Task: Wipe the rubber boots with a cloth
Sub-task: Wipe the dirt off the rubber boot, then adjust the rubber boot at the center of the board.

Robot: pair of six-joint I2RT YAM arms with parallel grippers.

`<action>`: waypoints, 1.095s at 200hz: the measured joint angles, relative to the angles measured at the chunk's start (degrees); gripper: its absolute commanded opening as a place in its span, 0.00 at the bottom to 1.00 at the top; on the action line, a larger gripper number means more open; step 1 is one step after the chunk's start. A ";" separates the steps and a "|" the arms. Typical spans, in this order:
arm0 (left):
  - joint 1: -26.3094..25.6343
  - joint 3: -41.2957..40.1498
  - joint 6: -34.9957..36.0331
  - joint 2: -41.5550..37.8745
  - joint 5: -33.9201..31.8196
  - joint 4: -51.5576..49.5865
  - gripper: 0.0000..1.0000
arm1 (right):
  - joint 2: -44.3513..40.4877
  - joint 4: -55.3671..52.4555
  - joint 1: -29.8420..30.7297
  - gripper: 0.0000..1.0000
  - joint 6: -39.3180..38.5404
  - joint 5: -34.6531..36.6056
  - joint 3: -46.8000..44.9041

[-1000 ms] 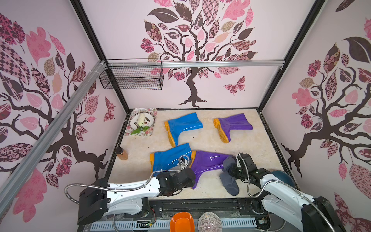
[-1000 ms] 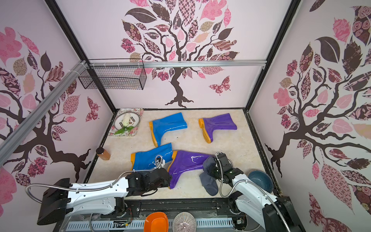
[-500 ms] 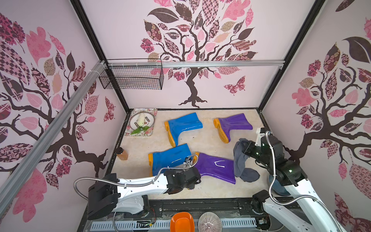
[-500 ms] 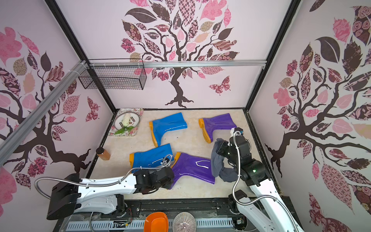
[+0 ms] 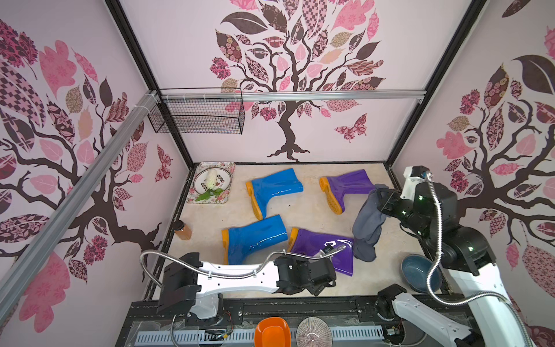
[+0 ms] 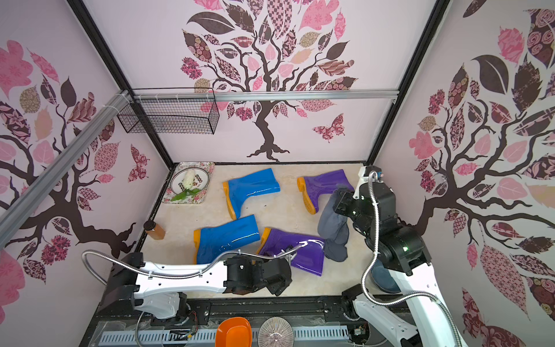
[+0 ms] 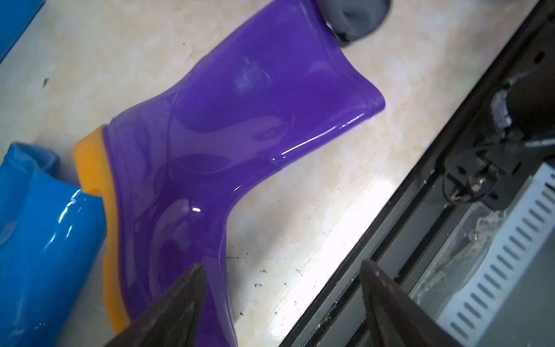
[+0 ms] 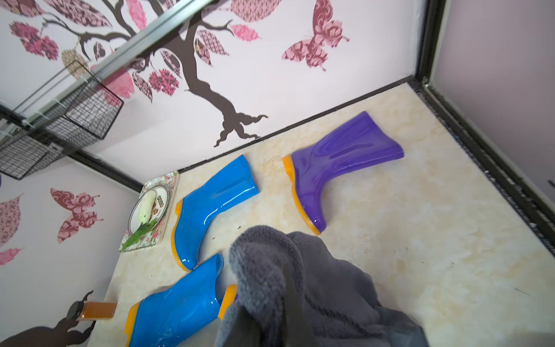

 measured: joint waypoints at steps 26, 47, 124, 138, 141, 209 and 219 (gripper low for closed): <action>-0.94 1.64 7.08 6.16 -0.28 0.87 0.84 | 0.24 -1.90 0.00 0.00 -0.09 2.89 6.73; -0.92 2.27 11.78 10.73 -0.92 2.40 0.83 | 0.20 -3.45 0.00 0.00 -0.09 5.14 11.08; 0.48 9.20 23.28 23.65 -4.48 10.14 0.78 | -2.38 -6.54 0.00 0.00 -0.07 6.80 16.55; 1.44 9.31 24.46 24.57 -5.14 12.07 0.73 | -3.02 -6.93 0.00 0.00 -0.09 6.80 16.50; 1.68 9.40 24.72 24.70 -5.14 12.37 0.72 | -3.17 -7.04 0.00 0.00 -0.09 6.80 16.50; 4.76 13.33 28.55 28.46 -3.08 14.47 0.00 | -6.56 -7.19 0.00 0.00 -0.07 8.87 15.58; 4.96 13.84 29.20 28.44 -3.13 13.94 0.00 | -7.37 -7.26 0.00 0.00 -0.04 9.38 14.97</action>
